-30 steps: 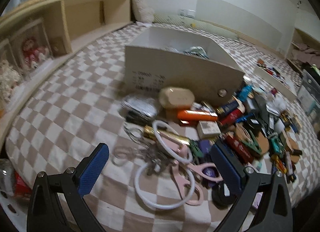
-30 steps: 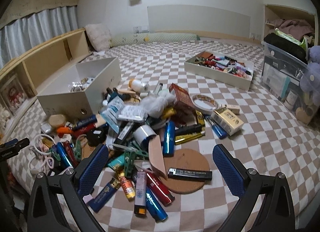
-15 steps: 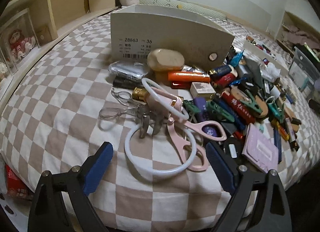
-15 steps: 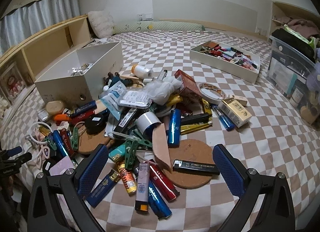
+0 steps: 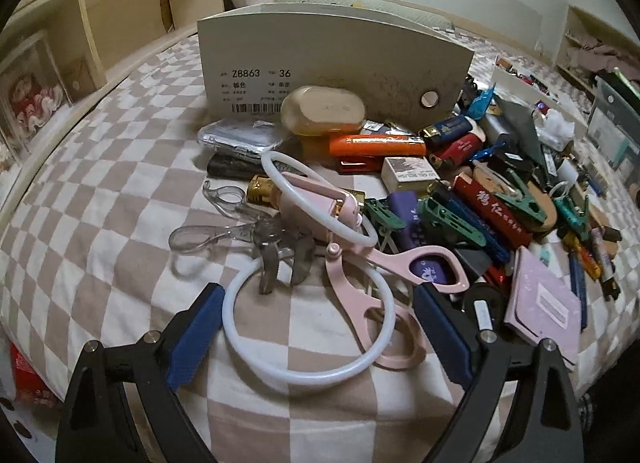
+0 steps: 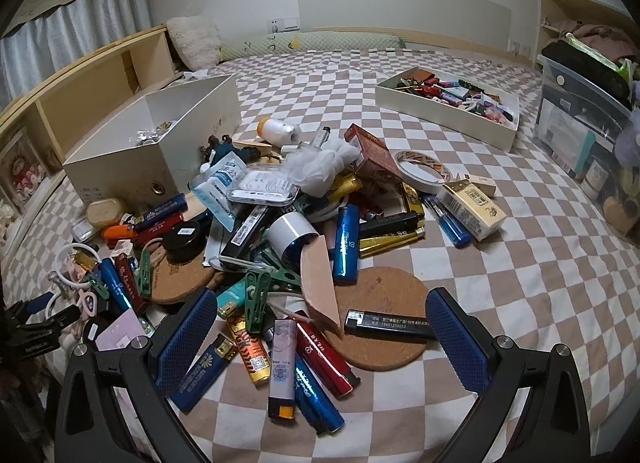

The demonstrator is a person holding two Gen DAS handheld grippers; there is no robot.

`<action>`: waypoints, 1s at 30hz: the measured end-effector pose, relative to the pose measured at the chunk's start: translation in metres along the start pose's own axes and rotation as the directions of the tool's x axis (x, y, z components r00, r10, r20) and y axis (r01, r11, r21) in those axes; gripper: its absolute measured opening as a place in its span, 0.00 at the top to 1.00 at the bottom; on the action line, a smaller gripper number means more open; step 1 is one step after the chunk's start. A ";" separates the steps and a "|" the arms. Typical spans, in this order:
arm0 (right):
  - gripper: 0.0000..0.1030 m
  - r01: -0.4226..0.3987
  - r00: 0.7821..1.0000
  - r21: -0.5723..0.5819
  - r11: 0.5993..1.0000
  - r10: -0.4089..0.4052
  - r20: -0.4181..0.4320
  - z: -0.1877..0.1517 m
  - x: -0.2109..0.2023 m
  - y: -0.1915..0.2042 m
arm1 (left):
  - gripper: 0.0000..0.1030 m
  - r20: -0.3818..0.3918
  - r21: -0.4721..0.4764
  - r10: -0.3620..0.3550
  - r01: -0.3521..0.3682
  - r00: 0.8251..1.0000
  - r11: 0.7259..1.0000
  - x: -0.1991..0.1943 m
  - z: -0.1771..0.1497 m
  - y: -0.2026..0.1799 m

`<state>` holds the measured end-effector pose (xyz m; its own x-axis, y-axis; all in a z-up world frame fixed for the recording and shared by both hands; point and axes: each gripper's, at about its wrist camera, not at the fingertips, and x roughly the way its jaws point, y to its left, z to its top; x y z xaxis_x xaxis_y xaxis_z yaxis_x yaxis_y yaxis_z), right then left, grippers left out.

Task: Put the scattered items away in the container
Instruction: 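Close the left tool on the white ring and lift it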

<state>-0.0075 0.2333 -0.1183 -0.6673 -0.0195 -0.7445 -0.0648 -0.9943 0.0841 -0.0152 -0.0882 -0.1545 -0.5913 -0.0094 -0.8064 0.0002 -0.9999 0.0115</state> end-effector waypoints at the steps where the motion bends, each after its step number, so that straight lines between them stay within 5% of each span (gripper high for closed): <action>1: 0.00 0.000 1.000 -0.001 1.000 0.000 -0.003 0.000 0.000 0.000 | 0.08 -0.003 -0.001 0.003 -0.003 1.000 1.000 0.001 0.000 0.000; 4: 0.00 0.000 1.000 -0.001 1.000 0.000 -0.009 -0.001 0.001 0.000 | 0.18 -0.008 -0.002 0.002 -0.002 1.000 1.000 0.003 0.001 0.001; 8: 0.00 0.001 1.000 0.006 1.000 -0.001 -0.013 -0.002 0.002 -0.001 | 0.18 -0.008 -0.013 -0.002 0.002 1.000 1.000 -0.002 0.001 0.004; 21: 0.00 -0.004 1.000 0.013 1.000 0.004 -0.014 -0.002 0.001 -0.004 | 0.18 0.143 -0.107 0.162 -0.147 0.976 0.983 -0.051 0.034 0.059; 30: 0.00 -0.008 1.000 0.004 1.000 0.008 -0.010 -0.002 -0.001 -0.001 | 0.18 0.264 -0.054 0.034 -0.020 0.964 0.998 -0.083 0.068 0.045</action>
<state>-0.0057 0.2336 -0.1192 -0.6606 -0.0284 -0.7502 -0.0628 -0.9937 0.0929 -0.0209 -0.1315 -0.0474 -0.7831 -0.0413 -0.6205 0.0557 -0.9984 -0.0038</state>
